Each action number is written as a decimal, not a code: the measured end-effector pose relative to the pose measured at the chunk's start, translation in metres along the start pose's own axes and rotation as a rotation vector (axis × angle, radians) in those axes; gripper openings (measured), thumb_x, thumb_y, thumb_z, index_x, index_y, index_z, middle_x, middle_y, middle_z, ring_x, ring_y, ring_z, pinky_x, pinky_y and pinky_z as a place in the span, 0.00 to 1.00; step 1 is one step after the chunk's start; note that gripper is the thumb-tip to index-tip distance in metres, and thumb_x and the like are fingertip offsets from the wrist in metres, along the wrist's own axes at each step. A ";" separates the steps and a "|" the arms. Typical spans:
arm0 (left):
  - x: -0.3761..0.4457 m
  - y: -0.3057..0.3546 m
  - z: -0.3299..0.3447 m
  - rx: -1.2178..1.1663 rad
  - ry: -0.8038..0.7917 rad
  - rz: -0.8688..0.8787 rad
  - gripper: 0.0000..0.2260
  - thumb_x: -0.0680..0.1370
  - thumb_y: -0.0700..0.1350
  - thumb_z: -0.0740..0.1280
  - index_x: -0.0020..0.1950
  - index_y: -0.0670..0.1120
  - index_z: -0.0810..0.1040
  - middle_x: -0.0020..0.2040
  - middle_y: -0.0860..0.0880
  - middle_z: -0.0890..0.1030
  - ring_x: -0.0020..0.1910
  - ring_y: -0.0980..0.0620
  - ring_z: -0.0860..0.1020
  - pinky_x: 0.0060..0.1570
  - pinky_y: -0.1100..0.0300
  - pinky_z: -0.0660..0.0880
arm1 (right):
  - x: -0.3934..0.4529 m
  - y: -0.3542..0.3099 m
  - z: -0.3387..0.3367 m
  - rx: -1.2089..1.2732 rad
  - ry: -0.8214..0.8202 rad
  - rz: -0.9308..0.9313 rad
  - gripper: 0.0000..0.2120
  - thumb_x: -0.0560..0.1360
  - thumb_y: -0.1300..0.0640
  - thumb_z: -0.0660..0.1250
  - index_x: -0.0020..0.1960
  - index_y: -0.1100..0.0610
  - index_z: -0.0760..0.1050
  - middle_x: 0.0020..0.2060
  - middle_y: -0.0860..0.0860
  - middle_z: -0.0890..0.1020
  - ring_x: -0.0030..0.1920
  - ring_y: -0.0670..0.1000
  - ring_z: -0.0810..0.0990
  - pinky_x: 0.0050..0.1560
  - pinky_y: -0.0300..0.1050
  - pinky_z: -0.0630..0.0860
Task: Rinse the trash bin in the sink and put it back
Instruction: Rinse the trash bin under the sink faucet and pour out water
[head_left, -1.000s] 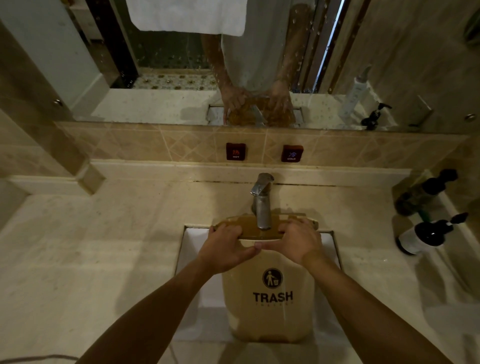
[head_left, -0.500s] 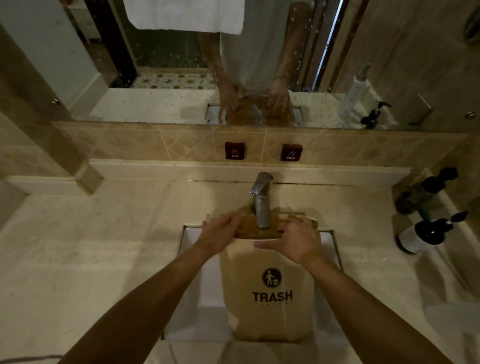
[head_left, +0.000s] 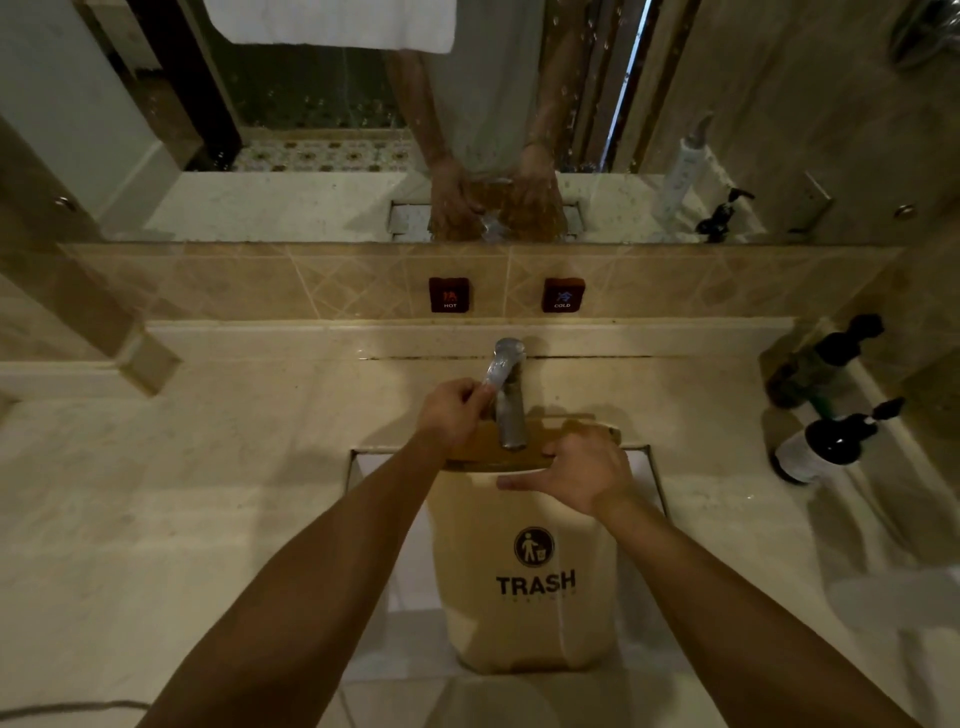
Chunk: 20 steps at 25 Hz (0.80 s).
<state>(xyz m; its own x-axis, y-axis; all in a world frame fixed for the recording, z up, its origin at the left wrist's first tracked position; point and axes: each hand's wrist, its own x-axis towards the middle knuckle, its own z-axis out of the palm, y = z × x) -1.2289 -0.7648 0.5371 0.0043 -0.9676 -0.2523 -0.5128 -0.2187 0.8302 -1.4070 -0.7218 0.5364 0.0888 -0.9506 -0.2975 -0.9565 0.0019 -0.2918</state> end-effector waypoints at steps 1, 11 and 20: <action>-0.009 -0.002 -0.003 0.041 -0.005 0.004 0.14 0.81 0.56 0.60 0.41 0.52 0.78 0.38 0.51 0.80 0.39 0.51 0.77 0.39 0.58 0.71 | -0.001 0.000 -0.001 0.010 -0.004 0.000 0.44 0.46 0.11 0.50 0.40 0.43 0.82 0.41 0.46 0.82 0.50 0.50 0.79 0.52 0.49 0.77; -0.054 -0.022 -0.032 0.359 -0.183 0.486 0.15 0.69 0.60 0.74 0.51 0.55 0.83 0.49 0.60 0.79 0.46 0.66 0.75 0.46 0.72 0.71 | -0.037 -0.009 -0.011 0.260 0.048 0.113 0.33 0.50 0.18 0.64 0.29 0.49 0.71 0.25 0.42 0.74 0.30 0.42 0.74 0.30 0.40 0.65; -0.064 0.037 -0.073 0.719 -0.154 0.444 0.15 0.61 0.74 0.69 0.26 0.66 0.74 0.31 0.59 0.77 0.35 0.61 0.74 0.34 0.65 0.68 | -0.048 -0.024 0.002 0.635 0.042 0.175 0.37 0.46 0.17 0.64 0.42 0.43 0.83 0.39 0.43 0.85 0.44 0.44 0.81 0.48 0.43 0.79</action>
<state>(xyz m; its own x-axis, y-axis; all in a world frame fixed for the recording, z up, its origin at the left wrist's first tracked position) -1.1856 -0.7199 0.6208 -0.4155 -0.9055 -0.0862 -0.8591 0.3595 0.3644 -1.3877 -0.6757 0.5558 -0.0767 -0.9308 -0.3574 -0.6045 0.3285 -0.7258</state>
